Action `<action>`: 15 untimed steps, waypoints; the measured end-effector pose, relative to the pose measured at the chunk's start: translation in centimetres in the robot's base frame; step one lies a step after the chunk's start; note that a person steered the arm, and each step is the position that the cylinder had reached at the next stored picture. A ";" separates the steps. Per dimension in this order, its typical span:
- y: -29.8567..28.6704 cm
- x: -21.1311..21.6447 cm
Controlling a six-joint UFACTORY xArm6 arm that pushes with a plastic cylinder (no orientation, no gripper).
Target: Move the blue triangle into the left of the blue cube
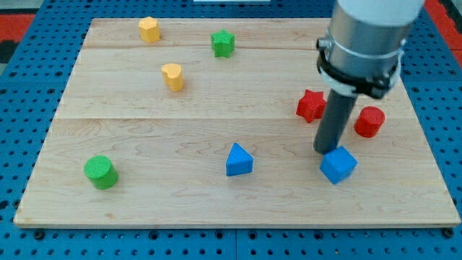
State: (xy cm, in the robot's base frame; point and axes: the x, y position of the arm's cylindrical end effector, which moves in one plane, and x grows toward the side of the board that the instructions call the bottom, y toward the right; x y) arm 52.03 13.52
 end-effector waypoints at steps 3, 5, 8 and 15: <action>-17.1 -3.4; -13.3 0.5; -14.3 0.5; -7.9 -0.8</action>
State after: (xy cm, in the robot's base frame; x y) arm 51.19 5.65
